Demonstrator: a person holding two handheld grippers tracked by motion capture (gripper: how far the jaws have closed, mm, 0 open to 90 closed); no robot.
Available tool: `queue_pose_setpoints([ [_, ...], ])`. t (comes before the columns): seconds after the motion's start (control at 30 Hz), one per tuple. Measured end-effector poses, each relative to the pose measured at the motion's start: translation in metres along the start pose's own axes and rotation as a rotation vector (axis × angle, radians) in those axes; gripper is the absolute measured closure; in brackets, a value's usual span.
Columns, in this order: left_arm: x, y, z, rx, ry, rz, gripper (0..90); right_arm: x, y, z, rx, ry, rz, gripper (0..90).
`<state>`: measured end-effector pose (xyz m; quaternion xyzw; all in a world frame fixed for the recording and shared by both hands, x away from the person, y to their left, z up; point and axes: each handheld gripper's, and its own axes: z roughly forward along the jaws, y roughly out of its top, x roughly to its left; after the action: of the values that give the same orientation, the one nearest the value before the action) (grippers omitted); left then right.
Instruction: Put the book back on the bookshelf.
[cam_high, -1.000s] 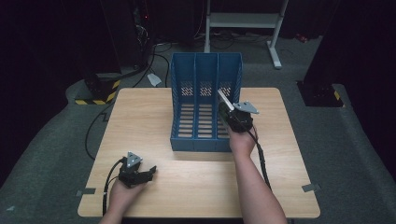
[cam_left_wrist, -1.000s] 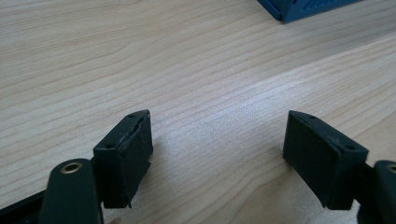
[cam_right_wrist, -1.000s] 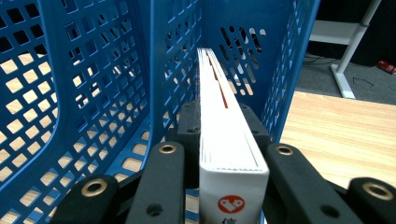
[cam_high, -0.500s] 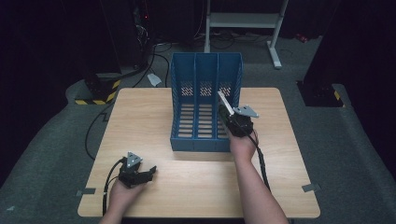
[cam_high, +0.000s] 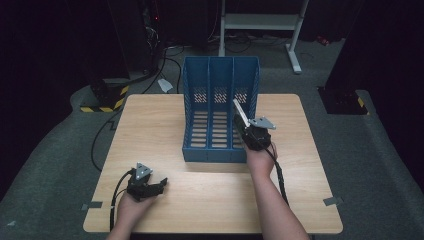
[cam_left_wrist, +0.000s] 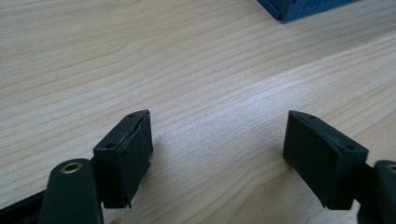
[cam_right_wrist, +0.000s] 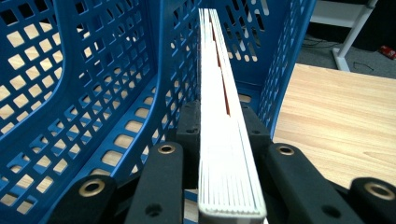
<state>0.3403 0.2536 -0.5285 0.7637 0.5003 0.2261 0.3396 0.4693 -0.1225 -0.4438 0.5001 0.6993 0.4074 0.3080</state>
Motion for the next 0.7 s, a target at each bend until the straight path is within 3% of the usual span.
queue_pose_setpoints([
  [0.7, 0.0000, 0.0000, 0.0000, 0.000, 0.000, 0.001, 24.1, 0.0004, -0.0082, -0.0004, 0.005, -0.003, -0.001, 70.3],
])
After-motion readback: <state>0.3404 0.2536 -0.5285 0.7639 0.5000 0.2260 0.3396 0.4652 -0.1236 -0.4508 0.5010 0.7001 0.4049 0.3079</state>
